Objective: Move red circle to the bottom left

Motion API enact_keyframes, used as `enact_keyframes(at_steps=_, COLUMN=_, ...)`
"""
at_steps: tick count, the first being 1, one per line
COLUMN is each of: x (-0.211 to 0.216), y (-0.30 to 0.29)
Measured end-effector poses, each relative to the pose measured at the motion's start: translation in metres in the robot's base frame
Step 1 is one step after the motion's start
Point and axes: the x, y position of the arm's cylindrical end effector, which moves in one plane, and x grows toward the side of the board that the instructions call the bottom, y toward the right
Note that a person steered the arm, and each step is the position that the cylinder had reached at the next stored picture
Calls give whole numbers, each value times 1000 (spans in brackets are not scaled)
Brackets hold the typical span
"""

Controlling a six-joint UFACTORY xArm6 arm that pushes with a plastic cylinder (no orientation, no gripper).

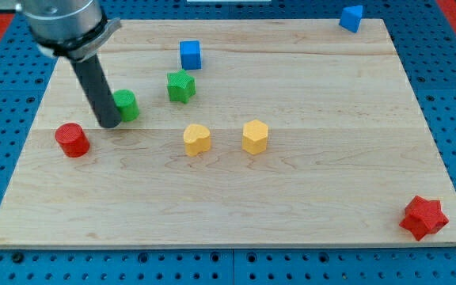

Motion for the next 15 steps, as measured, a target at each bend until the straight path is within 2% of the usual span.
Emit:
enact_keyframes(at_steps=1, x=7, y=-33)
enact_keyframes(at_steps=2, x=44, y=-72)
enact_keyframes(at_steps=3, x=73, y=-75)
enact_keyframes(at_steps=5, x=102, y=-88)
enact_keyframes(at_steps=7, x=87, y=-88)
enact_keyframes(at_steps=9, x=86, y=-13)
enact_keyframes(at_steps=11, x=134, y=-54)
enact_keyframes(at_steps=13, x=123, y=-54)
enact_keyframes(at_steps=14, x=129, y=-93)
enact_keyframes(at_steps=15, x=128, y=-97)
